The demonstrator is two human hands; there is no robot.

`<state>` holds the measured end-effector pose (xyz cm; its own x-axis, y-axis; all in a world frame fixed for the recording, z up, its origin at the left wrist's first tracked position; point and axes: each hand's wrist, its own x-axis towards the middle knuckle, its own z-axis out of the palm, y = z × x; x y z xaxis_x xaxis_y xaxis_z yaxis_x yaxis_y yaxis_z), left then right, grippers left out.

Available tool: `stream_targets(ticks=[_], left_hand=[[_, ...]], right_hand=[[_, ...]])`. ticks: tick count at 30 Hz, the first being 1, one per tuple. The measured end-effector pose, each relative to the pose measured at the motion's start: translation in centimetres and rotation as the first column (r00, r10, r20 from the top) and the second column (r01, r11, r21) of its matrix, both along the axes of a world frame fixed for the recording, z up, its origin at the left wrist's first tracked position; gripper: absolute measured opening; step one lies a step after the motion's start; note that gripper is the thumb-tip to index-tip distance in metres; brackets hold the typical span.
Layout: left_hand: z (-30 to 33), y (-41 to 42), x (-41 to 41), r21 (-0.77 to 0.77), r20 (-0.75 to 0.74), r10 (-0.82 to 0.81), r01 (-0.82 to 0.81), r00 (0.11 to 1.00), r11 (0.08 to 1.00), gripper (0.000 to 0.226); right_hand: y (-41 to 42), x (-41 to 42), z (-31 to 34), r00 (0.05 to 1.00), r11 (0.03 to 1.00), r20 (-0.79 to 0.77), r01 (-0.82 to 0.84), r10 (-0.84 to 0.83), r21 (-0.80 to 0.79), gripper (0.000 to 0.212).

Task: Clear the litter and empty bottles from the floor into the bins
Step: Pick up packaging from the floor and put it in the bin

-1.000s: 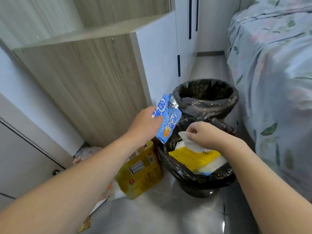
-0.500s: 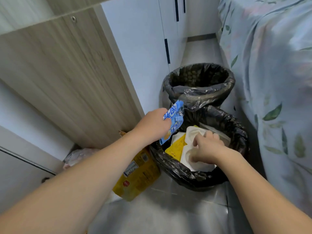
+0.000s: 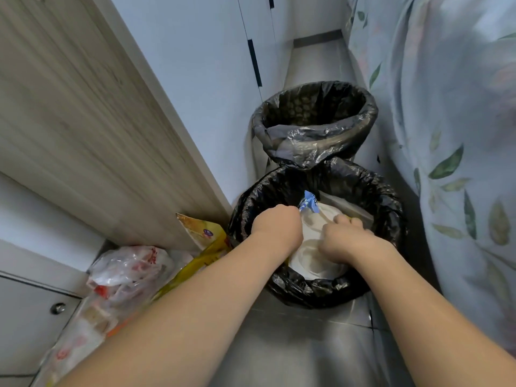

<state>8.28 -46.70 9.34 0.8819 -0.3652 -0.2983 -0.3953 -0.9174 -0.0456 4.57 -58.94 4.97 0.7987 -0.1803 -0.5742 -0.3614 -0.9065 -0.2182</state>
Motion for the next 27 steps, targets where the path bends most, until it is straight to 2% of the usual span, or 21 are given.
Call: stream_targets(ticks=[4, 6, 10, 12, 14, 18, 23, 27], left_hand=[[-0.6, -0.5, 0.0, 0.004, -0.191, -0.004, 0.005, 0.981, 1.0, 0.025], [0.3, 0.2, -0.3, -0.059, -0.187, -0.015, 0.004, 0.982, 0.998, 0.03], [3.5, 3.5, -1.3, -0.238, 0.093, -0.059, 0.08, 0.994, 0.968, 0.032], [4.8, 5.7, -2.1, -0.351, 0.17, -0.015, 0.075, 0.985, 0.934, 0.031], [5.9, 8.2, -3.0, -0.421, 0.194, 0.047, 0.04, 0.98, 0.906, 0.032], [7.8, 14.2, -4.7, -0.46, 0.275, 0.124, 0.017, 0.953, 0.888, 0.034], [8.5, 24.1, -5.9, -0.374, 0.374, 0.194, -0.044, 0.907, 0.926, 0.033], [7.9, 33.7, -8.0, -0.302, 0.347, 0.285, -0.181, 0.894, 0.936, 0.032]], right_hand=[[0.0, -0.1, 1.5, 0.995, 1.0, 0.101, 0.021, -0.02, -0.012, 0.049], [0.0, -0.3, 2.8, 0.979, 0.998, 0.193, 0.062, -0.059, -0.007, 0.044], [1.0, -0.8, 5.9, 0.916, 0.991, 0.378, 0.131, -0.136, 0.04, 0.035], [2.1, -0.9, 7.5, 0.878, 0.993, 0.462, 0.104, -0.121, 0.062, 0.031], [3.8, -1.0, 8.9, 0.859, 0.997, 0.509, 0.01, -0.045, 0.071, 0.034], [8.7, -1.4, 11.6, 0.807, 0.969, 0.581, -0.215, 0.105, 0.125, 0.041], [16.7, -2.6, 13.3, 0.759, 0.89, 0.571, -0.444, 0.312, 0.103, 0.045], [24.1, -2.9, 13.1, 0.727, 0.819, 0.501, -0.571, 0.469, 0.062, 0.048]])
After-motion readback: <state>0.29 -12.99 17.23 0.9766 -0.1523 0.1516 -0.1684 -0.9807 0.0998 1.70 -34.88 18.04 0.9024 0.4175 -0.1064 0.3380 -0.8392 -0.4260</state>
